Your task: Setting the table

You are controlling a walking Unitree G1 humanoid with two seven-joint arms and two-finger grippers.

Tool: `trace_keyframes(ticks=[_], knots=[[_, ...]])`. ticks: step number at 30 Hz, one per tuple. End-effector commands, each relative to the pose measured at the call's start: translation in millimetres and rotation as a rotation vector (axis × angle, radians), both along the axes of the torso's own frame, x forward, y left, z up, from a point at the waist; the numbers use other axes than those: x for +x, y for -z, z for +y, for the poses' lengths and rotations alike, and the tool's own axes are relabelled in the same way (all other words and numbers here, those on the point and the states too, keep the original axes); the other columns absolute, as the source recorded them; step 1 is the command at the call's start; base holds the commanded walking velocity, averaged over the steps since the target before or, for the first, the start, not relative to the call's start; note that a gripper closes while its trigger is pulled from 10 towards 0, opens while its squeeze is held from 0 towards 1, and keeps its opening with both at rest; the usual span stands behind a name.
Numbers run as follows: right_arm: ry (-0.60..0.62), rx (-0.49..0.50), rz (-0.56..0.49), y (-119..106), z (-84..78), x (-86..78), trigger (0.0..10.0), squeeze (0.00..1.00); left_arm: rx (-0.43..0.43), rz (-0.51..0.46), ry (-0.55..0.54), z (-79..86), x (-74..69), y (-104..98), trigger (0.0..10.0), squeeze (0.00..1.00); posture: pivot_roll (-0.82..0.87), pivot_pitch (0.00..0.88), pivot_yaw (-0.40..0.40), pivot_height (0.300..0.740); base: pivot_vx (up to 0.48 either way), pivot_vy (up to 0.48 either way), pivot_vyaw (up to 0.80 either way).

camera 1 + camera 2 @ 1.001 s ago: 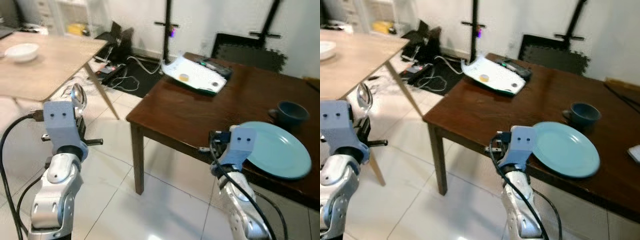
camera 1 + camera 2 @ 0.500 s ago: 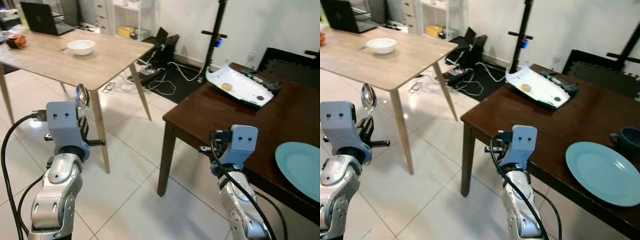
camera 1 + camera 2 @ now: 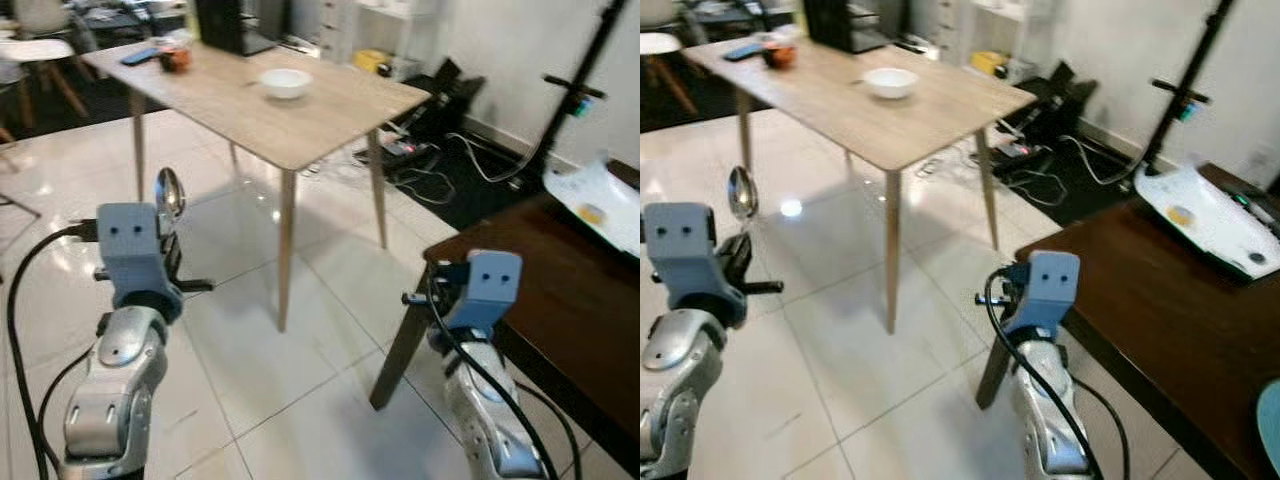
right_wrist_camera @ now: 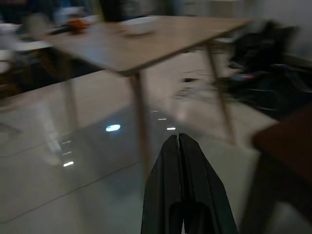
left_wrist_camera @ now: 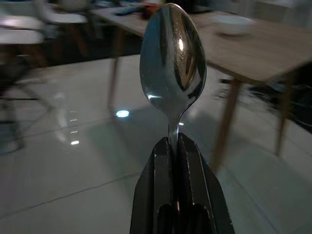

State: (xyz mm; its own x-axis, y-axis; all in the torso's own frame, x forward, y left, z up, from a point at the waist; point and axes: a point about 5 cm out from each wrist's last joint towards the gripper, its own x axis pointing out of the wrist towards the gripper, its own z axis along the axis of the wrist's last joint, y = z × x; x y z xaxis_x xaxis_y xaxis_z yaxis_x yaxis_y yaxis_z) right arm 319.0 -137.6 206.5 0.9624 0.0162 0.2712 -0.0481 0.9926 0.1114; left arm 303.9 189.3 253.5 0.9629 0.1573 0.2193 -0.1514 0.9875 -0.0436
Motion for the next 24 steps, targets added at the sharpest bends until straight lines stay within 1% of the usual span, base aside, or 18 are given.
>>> trace_keyframes(ticks=[1,9,11,17,24], knots=[[0.012,0.008,0.018,5.1,-4.0,-1.4,10.0,0.0,-0.006,0.015,-0.006,0.6,-0.5,4.2,10.0,0.0,0.03,0.12,0.007,0.74,0.0,0.0,0.8],[0.017,0.011,0.02,5.5,-4.7,-1.3,10.0,0.0,-0.006,0.019,-0.01,0.8,-0.1,4.7,10.0,0.0,0.03,0.125,0.009,0.74,0.0,0.0,0.8],[0.019,0.011,0.021,5.5,-4.6,-1.2,10.0,0.0,-0.008,0.019,-0.012,1.0,0.2,4.8,10.0,0.0,0.03,0.126,0.009,0.74,0.0,0.0,0.4],[0.02,0.022,0.02,4.3,-3.8,-1.0,10.0,0.0,-0.009,0.018,-0.023,1.9,1.4,4.1,10.0,0.0,0.03,0.129,0.009,0.74,0.0,0.0,0.0],[0.018,0.025,0.014,2.8,-3.7,-1.4,10.0,0.0,-0.011,0.045,-0.051,5.6,3.7,6.9,10.0,0.0,0.03,0.133,0.008,0.74,0.0,0.0,0.0]])
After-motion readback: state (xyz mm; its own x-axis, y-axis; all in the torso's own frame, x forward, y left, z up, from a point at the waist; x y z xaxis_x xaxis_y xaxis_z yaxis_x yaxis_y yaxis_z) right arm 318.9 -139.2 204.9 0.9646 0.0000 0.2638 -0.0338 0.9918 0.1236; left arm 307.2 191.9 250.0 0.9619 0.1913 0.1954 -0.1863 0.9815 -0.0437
